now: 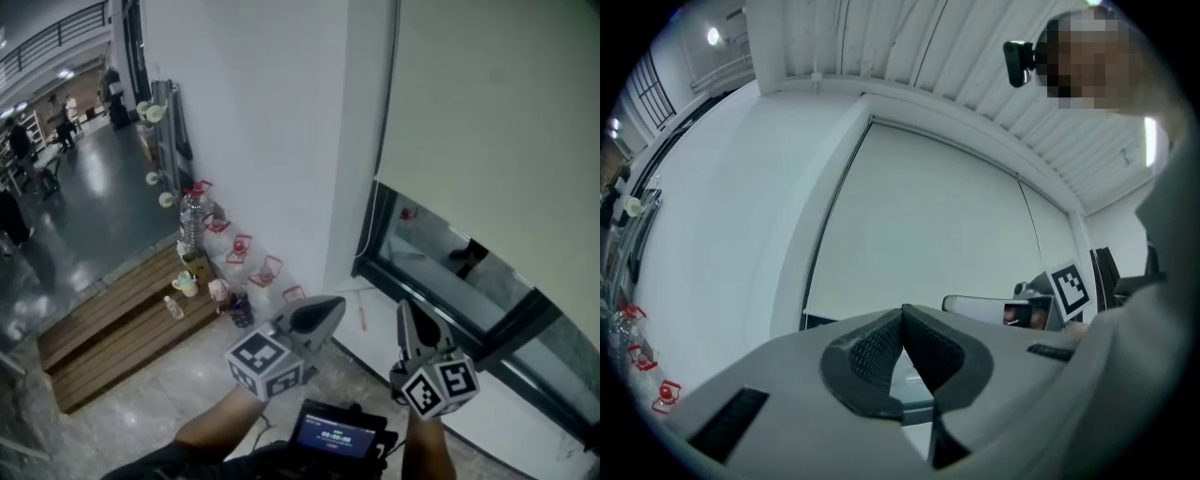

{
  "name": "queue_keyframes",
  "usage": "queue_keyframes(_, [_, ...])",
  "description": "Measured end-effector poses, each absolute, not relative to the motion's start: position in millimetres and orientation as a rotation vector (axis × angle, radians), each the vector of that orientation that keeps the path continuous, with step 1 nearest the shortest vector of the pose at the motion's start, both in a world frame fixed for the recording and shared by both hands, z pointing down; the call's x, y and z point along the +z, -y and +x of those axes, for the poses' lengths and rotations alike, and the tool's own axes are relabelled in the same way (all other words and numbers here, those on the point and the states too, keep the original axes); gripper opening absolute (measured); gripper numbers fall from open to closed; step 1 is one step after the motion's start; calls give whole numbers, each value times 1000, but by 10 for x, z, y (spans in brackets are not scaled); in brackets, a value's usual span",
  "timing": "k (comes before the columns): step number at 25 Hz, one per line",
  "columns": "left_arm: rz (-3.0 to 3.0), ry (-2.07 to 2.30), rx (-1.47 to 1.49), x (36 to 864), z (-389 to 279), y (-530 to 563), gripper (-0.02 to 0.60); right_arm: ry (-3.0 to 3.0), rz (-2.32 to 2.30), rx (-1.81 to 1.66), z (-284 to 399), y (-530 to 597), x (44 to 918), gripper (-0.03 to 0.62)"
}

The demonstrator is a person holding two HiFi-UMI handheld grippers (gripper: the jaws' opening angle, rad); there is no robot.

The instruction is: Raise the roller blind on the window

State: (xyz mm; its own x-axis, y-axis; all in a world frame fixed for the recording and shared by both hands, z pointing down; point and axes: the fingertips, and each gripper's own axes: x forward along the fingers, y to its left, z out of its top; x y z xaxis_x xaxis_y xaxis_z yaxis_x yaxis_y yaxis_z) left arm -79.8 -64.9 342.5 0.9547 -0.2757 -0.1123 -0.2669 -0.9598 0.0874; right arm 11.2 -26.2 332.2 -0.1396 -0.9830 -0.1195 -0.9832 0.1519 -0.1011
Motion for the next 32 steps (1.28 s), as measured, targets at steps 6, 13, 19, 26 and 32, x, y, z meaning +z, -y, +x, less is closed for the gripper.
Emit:
queue_keyframes(6, [3050, 436, -182, 3381, -484, 954, -9, -2276, -1917, 7, 388, 599, 3310, 9])
queue_keyframes(13, [3050, 510, -178, 3307, -36, 1417, -9, -2313, -1851, 38, 841, 1065, 3194, 9])
queue_keyframes(19, [3064, 580, -158, 3261, 310, 1712, -9, -2342, -1786, 34, 1204, 1393, 3134, 9])
queue_keyframes(26, [3053, 655, -155, 3253, 655, 1965, -9, -2409, -1719, 55, 1520, 1685, 3111, 9])
queue_keyframes(32, [3043, 733, -144, 3240, 845, 2144, -9, -2451, -1657, 32, 1731, 1914, 3143, 9])
